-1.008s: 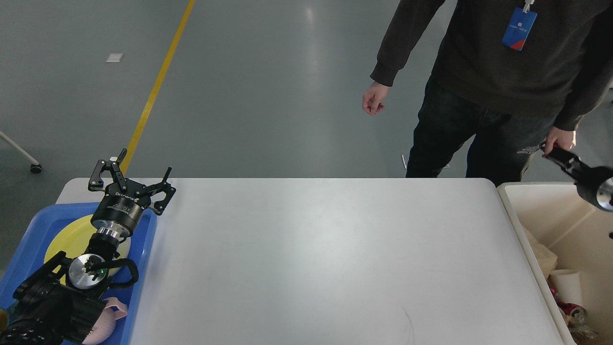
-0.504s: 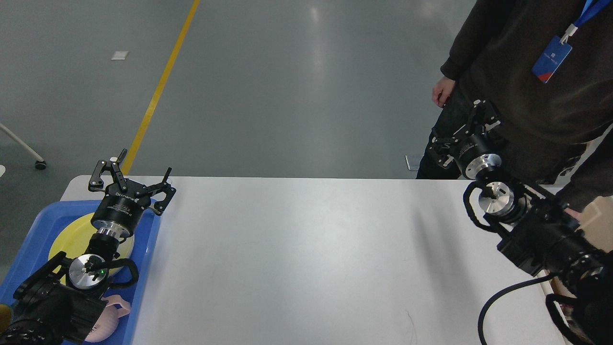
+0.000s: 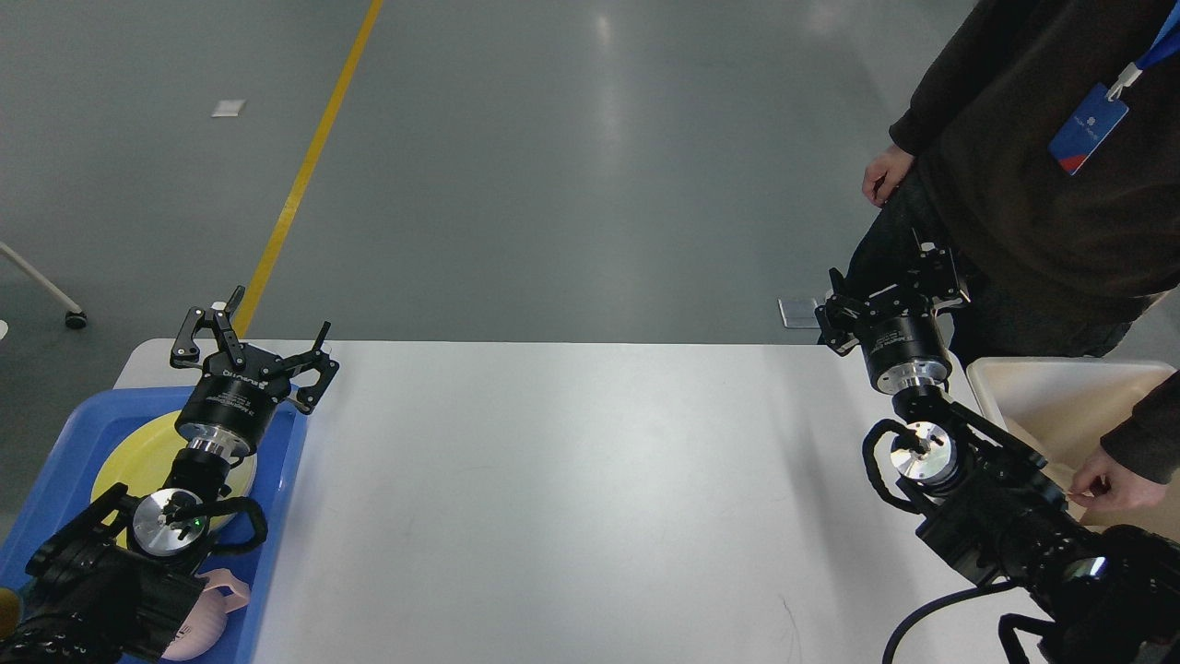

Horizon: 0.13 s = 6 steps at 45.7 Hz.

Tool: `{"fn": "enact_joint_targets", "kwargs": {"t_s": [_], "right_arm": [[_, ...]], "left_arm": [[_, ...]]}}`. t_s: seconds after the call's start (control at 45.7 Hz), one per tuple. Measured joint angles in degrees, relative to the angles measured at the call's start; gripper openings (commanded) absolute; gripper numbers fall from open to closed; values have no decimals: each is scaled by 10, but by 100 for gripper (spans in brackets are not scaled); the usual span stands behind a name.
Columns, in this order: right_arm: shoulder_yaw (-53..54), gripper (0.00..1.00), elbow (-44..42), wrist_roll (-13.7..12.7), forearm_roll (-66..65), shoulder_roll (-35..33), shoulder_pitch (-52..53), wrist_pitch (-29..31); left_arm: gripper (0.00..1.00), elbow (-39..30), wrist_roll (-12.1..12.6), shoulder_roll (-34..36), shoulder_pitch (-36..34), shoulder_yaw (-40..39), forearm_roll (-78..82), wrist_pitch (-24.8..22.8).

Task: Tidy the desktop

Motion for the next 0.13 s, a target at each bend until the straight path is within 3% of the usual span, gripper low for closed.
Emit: {"fn": "enact_joint_targets", "kwargs": {"t_s": [0.131], "right_arm": [[2, 100, -1, -1, 0, 0, -7, -2]], "left_arm": [[100, 0, 0, 0, 0, 0, 0, 0]]}}
